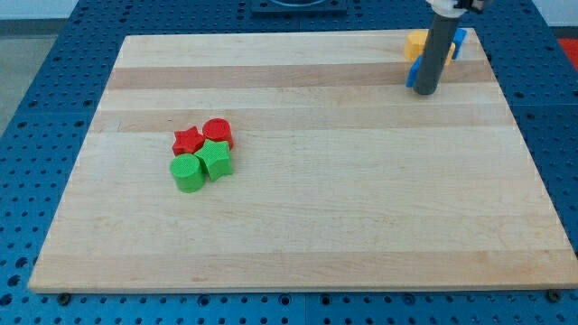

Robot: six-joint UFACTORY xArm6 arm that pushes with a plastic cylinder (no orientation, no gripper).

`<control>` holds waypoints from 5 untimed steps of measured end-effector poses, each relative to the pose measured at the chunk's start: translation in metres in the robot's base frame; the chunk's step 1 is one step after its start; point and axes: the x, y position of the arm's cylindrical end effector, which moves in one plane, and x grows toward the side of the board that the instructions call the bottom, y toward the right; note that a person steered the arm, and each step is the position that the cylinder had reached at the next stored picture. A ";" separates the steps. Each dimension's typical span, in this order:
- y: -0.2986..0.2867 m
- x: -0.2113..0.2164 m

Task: Point at the center

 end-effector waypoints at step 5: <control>-0.009 -0.001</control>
